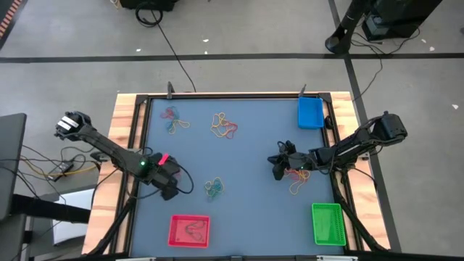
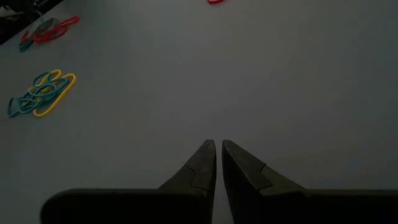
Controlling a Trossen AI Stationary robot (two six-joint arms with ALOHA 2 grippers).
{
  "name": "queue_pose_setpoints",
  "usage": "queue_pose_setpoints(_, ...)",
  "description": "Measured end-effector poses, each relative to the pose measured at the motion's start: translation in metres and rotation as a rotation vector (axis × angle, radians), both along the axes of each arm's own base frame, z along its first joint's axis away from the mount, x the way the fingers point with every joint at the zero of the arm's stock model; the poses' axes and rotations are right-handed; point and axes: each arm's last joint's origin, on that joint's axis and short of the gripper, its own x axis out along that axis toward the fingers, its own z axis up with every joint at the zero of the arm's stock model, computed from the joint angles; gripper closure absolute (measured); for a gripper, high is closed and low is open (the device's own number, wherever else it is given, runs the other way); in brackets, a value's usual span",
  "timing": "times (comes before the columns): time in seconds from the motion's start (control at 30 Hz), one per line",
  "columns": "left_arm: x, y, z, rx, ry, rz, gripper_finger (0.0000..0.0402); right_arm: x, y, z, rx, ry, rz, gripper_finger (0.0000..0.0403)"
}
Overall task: Sort rubber bands into baskets
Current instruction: Put the blue rubber band into the red bin
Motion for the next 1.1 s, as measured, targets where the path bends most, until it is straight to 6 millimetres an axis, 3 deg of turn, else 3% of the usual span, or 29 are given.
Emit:
queue_pose_setpoints(0.3,0.022,-0.023,0.081,-0.015,-0.256,-0.084,0.0400,-0.001,0.006,0.000,0.006,-0.001,0.031,0.0362)
queue_pose_setpoints(0.53,0.022,-0.036,0.117,0.010,-0.387,-0.168,0.0400,-0.002,0.013,0.000,0.023,-0.011,0.040,0.0362)
queue_pose_setpoints(0.8,0.024,-0.054,0.132,-0.104,-0.505,-0.239,0.0394,-0.003,0.019,0.000,0.033,-0.032,0.013,0.0362)
queue_pose_setpoints(1.1,0.028,-0.078,0.125,-0.154,-0.506,-0.341,0.0393,-0.003,0.019,0.001,0.022,-0.032,0.007,0.0362)
